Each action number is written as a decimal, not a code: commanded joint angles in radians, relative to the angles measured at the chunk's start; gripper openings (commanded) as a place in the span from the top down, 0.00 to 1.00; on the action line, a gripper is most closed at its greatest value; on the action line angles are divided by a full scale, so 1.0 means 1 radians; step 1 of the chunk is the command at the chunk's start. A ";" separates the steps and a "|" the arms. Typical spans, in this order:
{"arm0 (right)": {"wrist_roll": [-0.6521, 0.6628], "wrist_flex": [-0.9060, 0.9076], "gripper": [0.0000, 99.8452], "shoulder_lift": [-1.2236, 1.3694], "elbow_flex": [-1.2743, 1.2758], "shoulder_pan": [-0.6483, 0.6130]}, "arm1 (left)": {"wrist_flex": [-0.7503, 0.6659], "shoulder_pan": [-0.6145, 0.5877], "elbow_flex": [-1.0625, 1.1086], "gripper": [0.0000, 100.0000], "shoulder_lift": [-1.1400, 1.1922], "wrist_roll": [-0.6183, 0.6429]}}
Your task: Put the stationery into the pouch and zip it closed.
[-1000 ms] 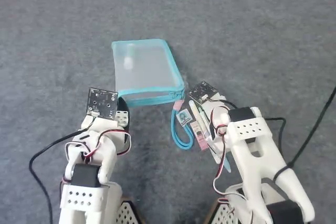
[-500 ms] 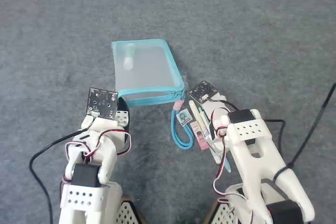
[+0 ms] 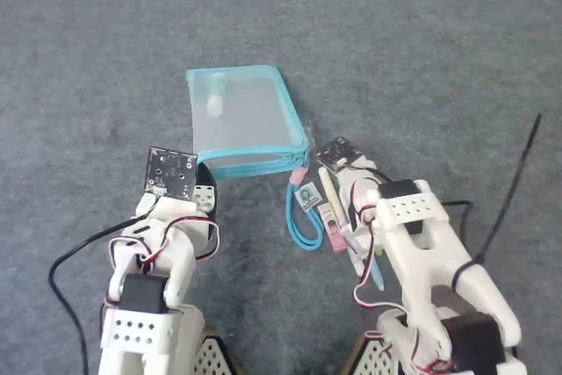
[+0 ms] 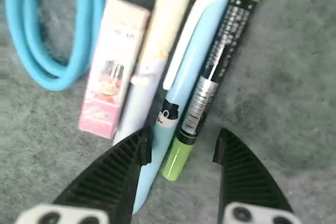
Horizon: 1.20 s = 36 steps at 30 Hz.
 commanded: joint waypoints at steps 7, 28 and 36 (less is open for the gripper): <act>-0.012 -0.028 0.99 0.018 -0.020 0.127 | 0.003 -0.002 -0.010 0.99 -0.020 -0.002; -0.014 -0.004 0.83 0.019 0.008 0.036 | 0.003 -0.002 -0.010 0.99 -0.020 -0.002; -0.014 -0.010 0.99 0.008 0.014 0.088 | 0.003 -0.002 -0.010 0.99 -0.020 -0.002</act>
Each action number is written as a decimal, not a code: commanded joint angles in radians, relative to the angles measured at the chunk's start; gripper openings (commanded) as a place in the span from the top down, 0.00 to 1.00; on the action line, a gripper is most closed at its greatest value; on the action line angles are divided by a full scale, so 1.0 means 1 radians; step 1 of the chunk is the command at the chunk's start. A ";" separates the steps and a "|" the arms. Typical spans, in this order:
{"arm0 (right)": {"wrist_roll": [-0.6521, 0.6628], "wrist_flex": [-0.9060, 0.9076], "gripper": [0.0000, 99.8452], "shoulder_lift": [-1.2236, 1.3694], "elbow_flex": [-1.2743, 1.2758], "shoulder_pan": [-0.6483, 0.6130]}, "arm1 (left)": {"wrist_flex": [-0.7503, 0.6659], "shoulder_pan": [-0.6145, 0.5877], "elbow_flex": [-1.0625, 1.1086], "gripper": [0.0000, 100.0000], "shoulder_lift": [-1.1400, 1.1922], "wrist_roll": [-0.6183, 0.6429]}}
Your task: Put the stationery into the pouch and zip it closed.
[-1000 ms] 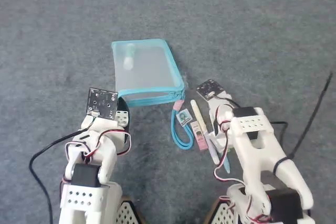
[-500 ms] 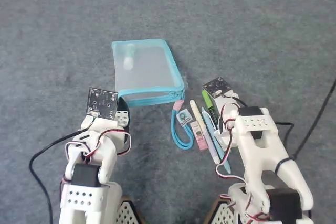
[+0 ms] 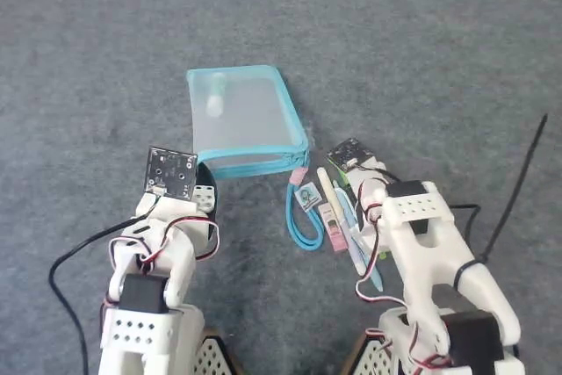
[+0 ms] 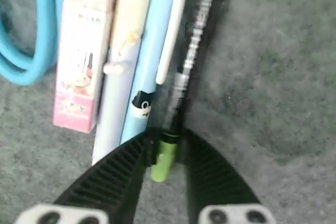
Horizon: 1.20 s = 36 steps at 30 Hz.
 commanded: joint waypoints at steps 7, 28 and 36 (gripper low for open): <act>-0.011 0.252 0.99 -0.074 -0.186 0.120 | 0.003 -0.002 -0.010 0.99 -0.020 -0.002; 0.003 0.676 0.99 -0.449 -0.451 -0.549 | -0.003 -0.005 -0.013 0.99 -0.020 -0.002; -0.040 0.642 0.99 -0.315 -0.523 -0.578 | -0.032 -0.107 -0.025 0.99 -0.020 0.055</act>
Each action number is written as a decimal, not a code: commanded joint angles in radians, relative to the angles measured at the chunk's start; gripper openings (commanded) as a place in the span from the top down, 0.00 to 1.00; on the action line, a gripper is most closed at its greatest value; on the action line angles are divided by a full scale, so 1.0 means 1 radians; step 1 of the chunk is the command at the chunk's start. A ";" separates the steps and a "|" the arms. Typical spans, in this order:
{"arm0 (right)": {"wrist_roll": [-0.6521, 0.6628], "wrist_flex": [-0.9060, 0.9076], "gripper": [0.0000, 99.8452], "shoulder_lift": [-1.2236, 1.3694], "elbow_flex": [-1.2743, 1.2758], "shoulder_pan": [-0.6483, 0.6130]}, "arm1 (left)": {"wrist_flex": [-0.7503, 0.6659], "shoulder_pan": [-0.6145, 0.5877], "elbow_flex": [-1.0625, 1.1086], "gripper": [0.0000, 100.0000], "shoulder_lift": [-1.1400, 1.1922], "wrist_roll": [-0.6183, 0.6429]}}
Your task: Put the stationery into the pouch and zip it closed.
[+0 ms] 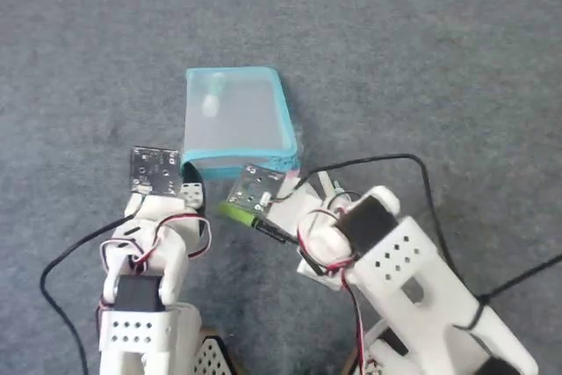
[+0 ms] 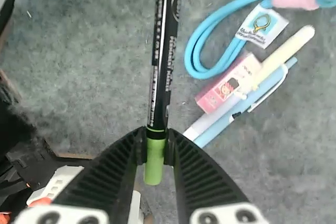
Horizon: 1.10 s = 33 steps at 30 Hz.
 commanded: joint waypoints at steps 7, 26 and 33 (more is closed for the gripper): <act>-0.060 0.004 0.99 0.131 -0.216 0.143 | -0.031 -0.009 -0.022 0.99 -0.020 0.026; -0.146 -0.035 0.99 0.475 -0.618 0.166 | -0.005 0.081 -0.019 0.99 -0.020 -0.009; -0.224 -0.024 0.95 0.771 -0.954 0.166 | -0.005 0.084 -0.021 0.99 -0.020 -0.009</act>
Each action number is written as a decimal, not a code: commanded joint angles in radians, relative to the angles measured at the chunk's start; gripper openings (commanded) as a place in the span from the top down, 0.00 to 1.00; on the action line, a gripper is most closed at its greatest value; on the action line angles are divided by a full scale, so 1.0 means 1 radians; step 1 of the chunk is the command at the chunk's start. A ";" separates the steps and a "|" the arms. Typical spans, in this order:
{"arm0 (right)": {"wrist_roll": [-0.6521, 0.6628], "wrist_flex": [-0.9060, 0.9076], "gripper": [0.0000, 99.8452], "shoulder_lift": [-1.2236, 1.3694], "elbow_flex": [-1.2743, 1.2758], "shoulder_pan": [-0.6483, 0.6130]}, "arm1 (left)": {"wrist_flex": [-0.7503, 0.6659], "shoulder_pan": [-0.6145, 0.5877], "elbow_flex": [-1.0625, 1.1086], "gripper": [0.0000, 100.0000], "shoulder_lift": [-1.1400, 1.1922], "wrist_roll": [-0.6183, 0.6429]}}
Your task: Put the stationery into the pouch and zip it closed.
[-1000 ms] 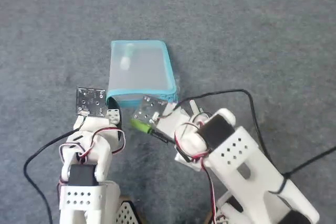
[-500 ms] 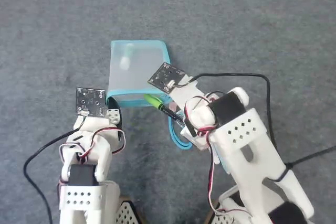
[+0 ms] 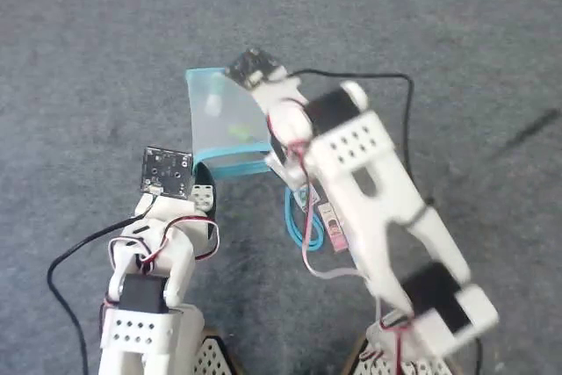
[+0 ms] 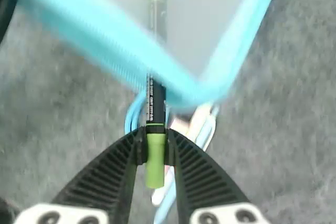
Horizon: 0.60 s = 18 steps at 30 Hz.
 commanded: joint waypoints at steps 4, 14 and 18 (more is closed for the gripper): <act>-0.069 0.056 0.82 0.197 -0.333 -0.018 | -0.005 0.005 -0.019 0.99 -0.020 -0.014; -0.055 0.176 0.80 0.127 -0.411 -0.016 | -0.009 0.005 -0.007 0.99 -0.020 -0.014; 0.025 0.173 0.84 -0.024 -0.192 0.013 | -0.009 -0.003 -0.007 0.99 -0.020 -0.014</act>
